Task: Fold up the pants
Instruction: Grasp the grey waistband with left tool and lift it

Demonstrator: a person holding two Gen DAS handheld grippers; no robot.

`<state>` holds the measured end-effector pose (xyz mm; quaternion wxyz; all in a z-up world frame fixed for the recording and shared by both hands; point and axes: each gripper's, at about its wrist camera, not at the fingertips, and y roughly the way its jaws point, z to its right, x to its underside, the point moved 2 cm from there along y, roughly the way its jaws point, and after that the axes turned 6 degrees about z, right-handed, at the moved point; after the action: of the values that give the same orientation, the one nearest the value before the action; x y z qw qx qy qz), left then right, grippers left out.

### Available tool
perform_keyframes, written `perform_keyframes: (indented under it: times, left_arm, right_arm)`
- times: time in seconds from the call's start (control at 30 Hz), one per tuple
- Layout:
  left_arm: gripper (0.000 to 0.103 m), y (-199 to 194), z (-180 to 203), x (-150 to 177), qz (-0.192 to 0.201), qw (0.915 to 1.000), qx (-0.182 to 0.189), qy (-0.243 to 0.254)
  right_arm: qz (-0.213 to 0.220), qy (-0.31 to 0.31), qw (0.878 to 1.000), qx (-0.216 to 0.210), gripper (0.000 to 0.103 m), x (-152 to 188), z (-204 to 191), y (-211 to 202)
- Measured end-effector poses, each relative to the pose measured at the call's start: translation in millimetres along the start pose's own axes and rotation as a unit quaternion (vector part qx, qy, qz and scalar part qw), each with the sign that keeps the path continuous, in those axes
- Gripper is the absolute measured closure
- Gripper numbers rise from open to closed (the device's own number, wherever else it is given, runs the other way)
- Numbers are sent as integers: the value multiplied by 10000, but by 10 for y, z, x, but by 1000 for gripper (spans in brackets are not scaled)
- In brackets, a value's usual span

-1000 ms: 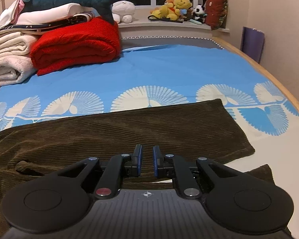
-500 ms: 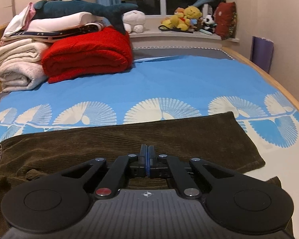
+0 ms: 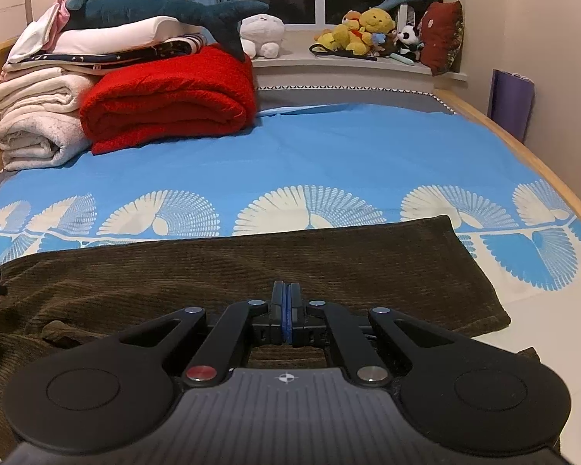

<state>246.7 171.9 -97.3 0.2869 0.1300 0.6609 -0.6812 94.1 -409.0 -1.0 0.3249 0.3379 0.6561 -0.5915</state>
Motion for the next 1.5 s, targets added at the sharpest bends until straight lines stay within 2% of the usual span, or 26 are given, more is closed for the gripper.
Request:
perform_keyframes:
  times: [0.07, 0.2, 0.23, 0.27, 0.33, 0.37, 0.43, 0.47, 0.53, 0.7, 0.8, 0.83, 0.87, 0.9, 0.97, 1.13, 1.3, 1.4, 1.5]
  left_arm:
    - [101, -18, -205, -145, 216, 9984, 103, -511]
    - [96, 54, -443, -307, 545, 9943, 52, -915]
    - [86, 97, -458, -334, 546, 9936, 75, -984]
    - [71, 154, -447, -340, 539, 9936, 101, -985]
    - [49, 229, -384, -344, 564, 9957, 76, -725]
    - [43, 249, -311, -322, 599, 9969, 14, -517]
    - [37, 332, -192, -300, 646, 9978, -88, -113]
    - [31, 368, -149, -292, 669, 9977, -109, 17]
    - [26, 458, -83, -286, 728, 9970, -161, 202]
    - [26, 699, 45, -253, 737, 9949, -171, 668]
    - [28, 864, 74, -192, 430, 9955, -146, 834]
    - [35, 890, 68, -171, 348, 9959, -126, 825]
    - [62, 871, 66, -171, 362, 9961, -40, 808]
    - [77, 855, 69, -182, 352, 9960, -16, 826]
    - [87, 794, 76, -214, 363, 9958, -27, 837]
    - [91, 474, 179, -181, 618, 9929, -105, 1014]
    - [93, -90, 338, -7, 730, 9880, -19, 1359]
    - [94, -568, 376, 210, 604, 9862, 160, 1535]
    - [95, -1166, 449, 594, 673, 9761, 395, 2028]
  right_arm:
    - [-2, 5, 10000, 20, 103, -3, 2, 18]
    - [-71, -12, 10000, -40, 103, -3, -33, 80]
    - [-76, -69, 9999, -55, 103, -2, -52, 97]
    - [-82, -121, 9999, -58, 103, -3, -62, 114]
    - [-106, -180, 9998, -58, 103, -7, -67, 148]
    - [-115, -175, 9998, -62, 103, -12, -61, 168]
    - [-155, -138, 9998, -58, 103, -20, -40, 215]
    - [-179, -121, 9998, -47, 103, -20, -33, 237]
    - [-217, -89, 9997, -43, 103, -20, -27, 270]
    - [-264, -232, 9994, -36, 103, 9, -50, 298]
    - [-291, -274, 9992, -3, 103, 26, -27, 300]
    - [-299, -283, 9992, 19, 103, 34, -17, 298]
    - [-312, -289, 9991, 41, 103, 43, -3, 299]
    - [-333, -281, 9990, 64, 103, 52, 17, 301]
    - [-381, -231, 9990, 88, 103, 61, 52, 312]
    - [-468, -179, 9987, 133, 103, 87, 84, 343]
    - [-602, -132, 9979, 185, 103, 127, 78, 383]
    - [-656, -58, 9976, 215, 103, 151, 74, 366]
    - [-621, 86, 9979, 174, 103, 154, 71, 296]
